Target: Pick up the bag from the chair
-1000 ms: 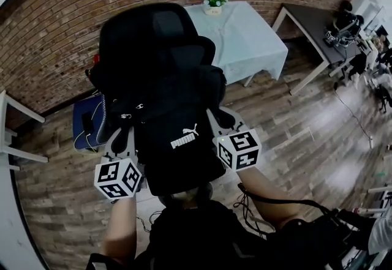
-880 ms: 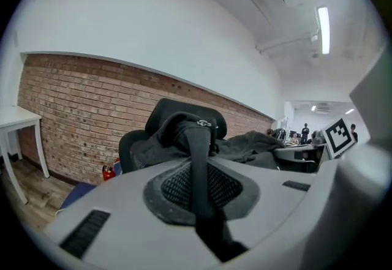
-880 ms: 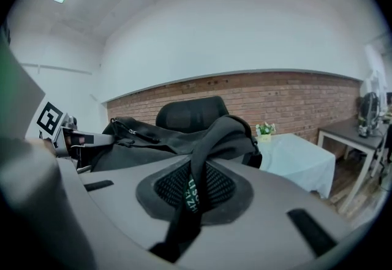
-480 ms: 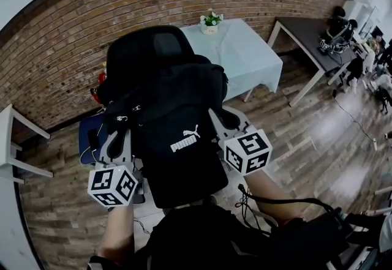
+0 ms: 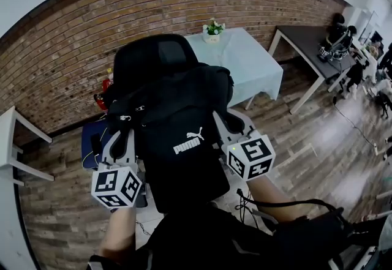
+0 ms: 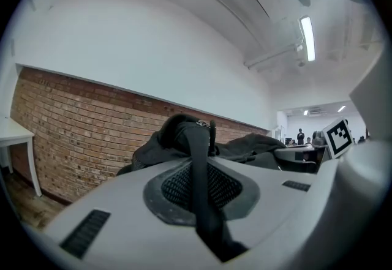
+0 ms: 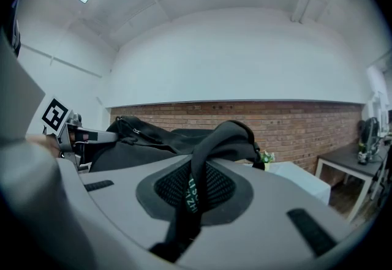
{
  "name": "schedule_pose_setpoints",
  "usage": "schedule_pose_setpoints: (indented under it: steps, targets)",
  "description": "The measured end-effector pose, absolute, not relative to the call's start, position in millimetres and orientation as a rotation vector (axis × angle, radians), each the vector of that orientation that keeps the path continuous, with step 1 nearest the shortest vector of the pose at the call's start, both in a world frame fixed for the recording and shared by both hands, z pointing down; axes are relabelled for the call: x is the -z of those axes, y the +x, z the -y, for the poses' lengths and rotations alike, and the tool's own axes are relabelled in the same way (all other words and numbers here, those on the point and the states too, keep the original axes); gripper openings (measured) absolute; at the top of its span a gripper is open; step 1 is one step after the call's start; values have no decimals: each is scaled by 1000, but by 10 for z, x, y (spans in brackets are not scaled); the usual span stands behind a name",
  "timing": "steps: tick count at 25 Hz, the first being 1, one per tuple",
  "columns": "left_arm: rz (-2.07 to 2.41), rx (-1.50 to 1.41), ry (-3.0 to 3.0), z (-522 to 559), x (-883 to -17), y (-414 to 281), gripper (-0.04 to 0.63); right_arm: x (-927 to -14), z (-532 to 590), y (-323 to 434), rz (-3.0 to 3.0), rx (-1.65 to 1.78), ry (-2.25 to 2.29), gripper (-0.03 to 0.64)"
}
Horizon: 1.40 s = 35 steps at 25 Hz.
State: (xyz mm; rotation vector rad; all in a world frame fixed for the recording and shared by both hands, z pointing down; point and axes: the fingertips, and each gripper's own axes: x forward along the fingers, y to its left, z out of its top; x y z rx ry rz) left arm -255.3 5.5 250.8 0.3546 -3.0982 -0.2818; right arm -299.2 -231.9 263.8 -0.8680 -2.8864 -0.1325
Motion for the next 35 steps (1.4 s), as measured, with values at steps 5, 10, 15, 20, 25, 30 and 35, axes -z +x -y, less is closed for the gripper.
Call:
schedule_pose_setpoints:
  steps: [5, 10, 15, 20, 25, 30, 35]
  targets:
    - [3108, 263, 357, -35, -2446, -2530, 44, -2606, 2330, -2986, 2895, 122, -864, 43]
    - [3118, 254, 336, -42, -2434, -2523, 44, -2584, 2317, -2978, 2904, 149, -865, 43]
    - [3122, 243, 347, -59, -2416, -2514, 44, -2556, 2301, -2952, 2909, 153, -872, 43]
    - [3124, 248, 345, -52, -2424, -2506, 44, -2548, 2308, -2947, 2915, 151, -871, 43]
    - [3121, 254, 336, -74, -2419, -2512, 44, -2529, 2284, -2949, 2914, 150, -875, 43]
    - [3119, 249, 337, -69, -2415, -2514, 44, -2543, 2290, -2956, 2911, 142, -875, 43]
    - [3116, 252, 334, -72, -2423, -2505, 44, -2541, 2286, -2949, 2909, 132, -880, 43]
